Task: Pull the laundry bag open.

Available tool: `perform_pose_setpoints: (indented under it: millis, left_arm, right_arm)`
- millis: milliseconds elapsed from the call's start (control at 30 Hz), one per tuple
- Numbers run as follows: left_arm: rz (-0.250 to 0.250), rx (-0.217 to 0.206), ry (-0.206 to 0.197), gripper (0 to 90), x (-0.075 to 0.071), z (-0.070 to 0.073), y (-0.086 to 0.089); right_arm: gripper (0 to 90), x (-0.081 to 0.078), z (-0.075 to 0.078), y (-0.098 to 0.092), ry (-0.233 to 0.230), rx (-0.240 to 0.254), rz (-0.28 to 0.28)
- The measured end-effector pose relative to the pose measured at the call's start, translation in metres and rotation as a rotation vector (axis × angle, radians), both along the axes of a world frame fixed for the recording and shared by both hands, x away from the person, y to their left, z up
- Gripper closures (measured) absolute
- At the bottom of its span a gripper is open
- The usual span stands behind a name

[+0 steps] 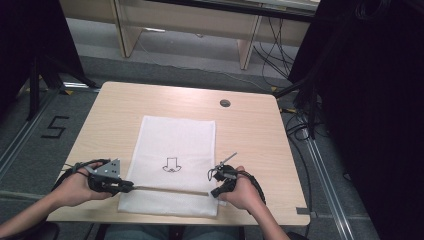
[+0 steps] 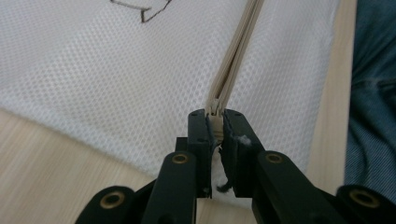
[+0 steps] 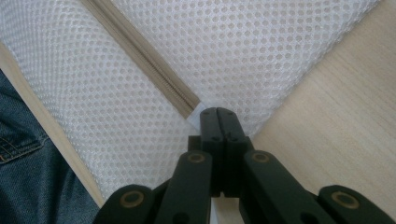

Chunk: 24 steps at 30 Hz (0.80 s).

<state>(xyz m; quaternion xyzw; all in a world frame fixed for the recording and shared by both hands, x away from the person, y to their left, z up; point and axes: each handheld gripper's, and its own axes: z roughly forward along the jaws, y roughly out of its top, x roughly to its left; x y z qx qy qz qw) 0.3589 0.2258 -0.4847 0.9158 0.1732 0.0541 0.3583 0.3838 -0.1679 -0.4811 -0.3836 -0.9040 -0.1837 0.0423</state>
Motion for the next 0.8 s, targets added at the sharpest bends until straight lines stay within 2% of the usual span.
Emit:
perform_pose_setpoints:
  millis: [67,133,167,200,233,267,300,333,367,400,433,467,500,667,733,800]
  left_arm:
    - [0.022,-0.030,0.020,81.7,-0.001,-0.002,0.004]
    - [0.025,-0.004,0.009,81.7,-0.001,-0.002,0.008]
    - [0.036,-0.022,0.022,81.7,-0.002,-0.003,0.009]
    - [0.051,-0.018,0.023,81.7,-0.002,-0.004,0.011]
    - [0.057,0.005,0.010,81.7,-0.002,-0.005,0.015]
    - [0.062,-0.001,0.016,81.7,-0.002,-0.007,0.018]
    - [0.079,-0.028,0.036,81.7,-0.002,-0.008,0.022]
    - [0.083,-0.031,0.046,81.7,-0.003,-0.009,0.024]
    - [0.087,-0.011,0.035,81.8,-0.005,-0.009,0.025]
    - [0.086,-0.023,0.047,81.7,-0.005,-0.009,0.026]
    - [0.084,-0.010,0.037,81.8,-0.004,-0.008,0.027]
    - [0.096,-0.022,0.041,81.7,-0.005,-0.009,0.026]
    - [0.096,-0.014,0.037,81.7,-0.005,-0.009,0.026]
    - [0.110,-0.030,0.049,81.7,-0.004,-0.009,0.029]
    - [0.105,-0.013,0.047,81.7,-0.002,-0.009,0.030]
    - [0.115,-0.028,0.068,81.6,-0.003,-0.010,0.029]
  right_arm:
    - [90.0,0.000,0.000,0.000,0.001,0.000,0.001]
    - [90.0,0.000,0.000,0.000,0.000,-0.001,0.003]
    - [90.0,0.000,0.000,0.000,0.001,0.000,0.003]
    - [90.0,0.000,0.000,0.000,0.001,-0.001,0.005]
    - [90.0,0.000,0.000,0.000,-0.001,0.000,0.004]
    - [90.0,0.000,0.000,0.000,0.000,0.001,0.004]
    - [90.0,0.000,0.000,0.000,0.000,0.002,0.002]
    - [90.0,0.000,0.000,-0.001,0.002,0.005,0.003]
    - [90.0,0.001,0.000,-0.001,-0.004,0.003,0.011]
    - [90.0,0.001,0.000,-0.001,0.000,0.006,0.010]
    - [90.0,0.001,0.000,-0.001,-0.001,0.003,0.011]
    - [90.0,0.000,0.000,0.000,0.006,0.005,0.004]
    - [90.0,0.000,0.000,0.000,0.007,0.008,0.003]
    - [90.0,0.000,-0.001,0.000,-0.005,0.008,0.011]
    - [90.0,-0.001,0.000,0.002,-0.006,0.001,0.016]
    - [90.0,-0.001,0.000,0.002,0.005,0.004,0.006]
